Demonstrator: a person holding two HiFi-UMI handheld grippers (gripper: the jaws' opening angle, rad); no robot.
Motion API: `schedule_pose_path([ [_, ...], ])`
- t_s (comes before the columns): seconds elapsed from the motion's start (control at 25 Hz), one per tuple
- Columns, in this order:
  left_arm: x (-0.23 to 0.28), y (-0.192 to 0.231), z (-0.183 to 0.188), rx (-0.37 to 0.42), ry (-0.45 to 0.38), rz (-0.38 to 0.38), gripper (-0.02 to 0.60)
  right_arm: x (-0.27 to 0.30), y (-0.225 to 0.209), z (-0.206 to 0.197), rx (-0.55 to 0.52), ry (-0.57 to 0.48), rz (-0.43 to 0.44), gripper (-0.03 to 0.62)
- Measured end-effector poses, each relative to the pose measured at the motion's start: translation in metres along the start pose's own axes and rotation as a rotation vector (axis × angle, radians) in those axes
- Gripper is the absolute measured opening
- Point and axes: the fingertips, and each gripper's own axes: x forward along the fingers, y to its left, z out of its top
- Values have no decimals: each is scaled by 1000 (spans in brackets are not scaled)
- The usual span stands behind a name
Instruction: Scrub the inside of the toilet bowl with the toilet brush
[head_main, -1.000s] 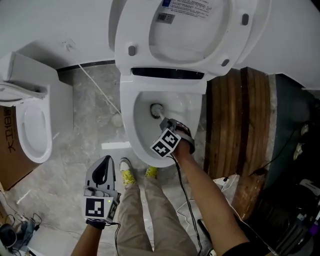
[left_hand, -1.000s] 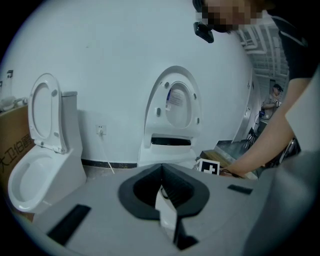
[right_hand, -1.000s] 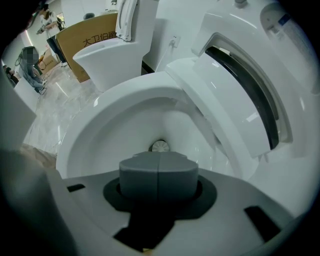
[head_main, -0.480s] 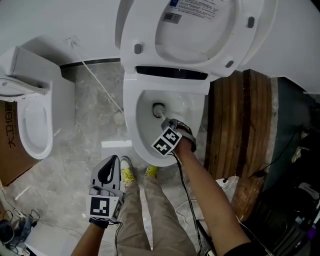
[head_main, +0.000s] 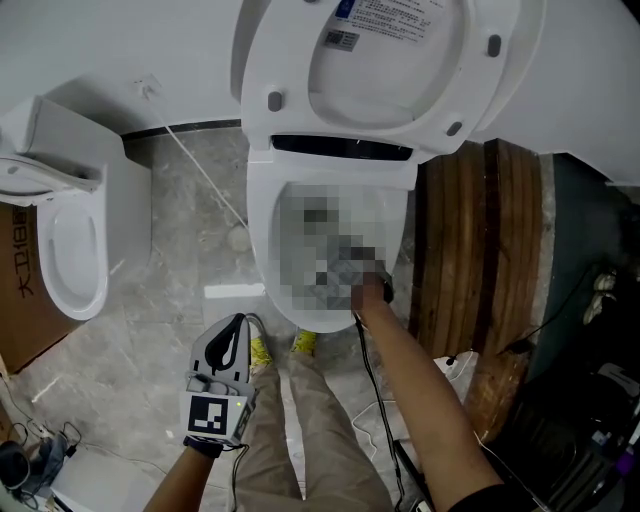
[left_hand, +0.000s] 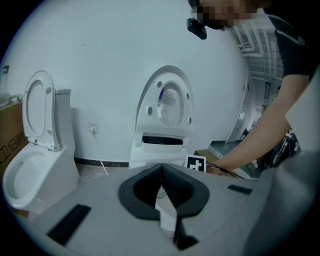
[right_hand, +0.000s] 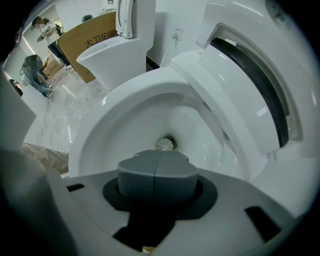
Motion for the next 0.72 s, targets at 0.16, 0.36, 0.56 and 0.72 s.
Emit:
schedule_pose_path([
  [0.16,0,-3,0,15,2,-12,9,-4,2,-1,0,-4,0,155],
  [0.36,-1,-5,6,23,-12,-15,9,-10,4,-4,-1,-6,4,153],
  [0.56,-3,-9,10,30,-18,-21,9,-18,7,-6,5,-5,3,155],
  [0.72,-4,-14,14,35,-26,-29,9,-28,10,-12,41,-24,2,155],
])
